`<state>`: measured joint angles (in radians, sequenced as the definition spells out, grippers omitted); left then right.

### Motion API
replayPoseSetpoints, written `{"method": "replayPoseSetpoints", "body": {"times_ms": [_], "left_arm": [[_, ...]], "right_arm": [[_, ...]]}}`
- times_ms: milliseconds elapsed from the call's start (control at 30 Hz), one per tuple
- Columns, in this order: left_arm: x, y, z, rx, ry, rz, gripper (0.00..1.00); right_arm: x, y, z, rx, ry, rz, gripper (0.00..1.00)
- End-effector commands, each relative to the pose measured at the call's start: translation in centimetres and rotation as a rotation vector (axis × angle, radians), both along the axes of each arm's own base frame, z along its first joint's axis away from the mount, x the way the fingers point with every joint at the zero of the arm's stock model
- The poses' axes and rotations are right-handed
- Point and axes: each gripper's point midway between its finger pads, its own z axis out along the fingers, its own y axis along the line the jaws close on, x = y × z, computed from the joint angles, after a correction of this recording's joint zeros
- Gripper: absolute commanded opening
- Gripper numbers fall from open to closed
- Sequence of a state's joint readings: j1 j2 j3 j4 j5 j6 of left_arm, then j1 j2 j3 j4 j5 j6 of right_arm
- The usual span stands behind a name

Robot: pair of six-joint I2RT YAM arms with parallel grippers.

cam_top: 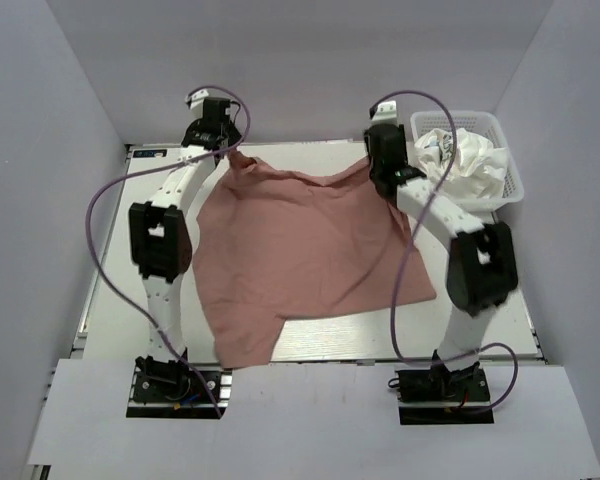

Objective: Fold and stack the t-shirts

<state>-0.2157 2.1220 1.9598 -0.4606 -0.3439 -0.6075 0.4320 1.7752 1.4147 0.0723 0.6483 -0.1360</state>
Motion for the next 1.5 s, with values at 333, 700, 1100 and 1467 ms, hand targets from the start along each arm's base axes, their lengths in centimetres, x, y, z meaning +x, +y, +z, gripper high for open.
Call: {"method": "replayPoseSetpoints", "body": {"times_ms": [333, 700, 1100, 1467], "left_arm": [[-0.8, -1.2, 5.6, -0.034, -0.109, -0.221, 1.00], [-16.5, -3.0, -5.8, -0.171, 0.205, -0.330, 1.00], [-25.2, -3.0, -16.2, -0.239, 0.497, -0.303, 1.00], [-39.1, 0.9, -17.2, -0.304, 0.661, -0.062, 1.00]], "right_arm": [[1.3, 2.8, -3.1, 0.190, 0.224, 0.138, 0.90], [-11.5, 2.3, -13.5, 0.386, 0.558, 0.125, 0.90], [-22.9, 2.0, -22.0, 0.477, 0.802, 0.079, 0.90], [-34.7, 4.0, -21.3, 0.525, 0.891, 0.188, 0.90]]}}
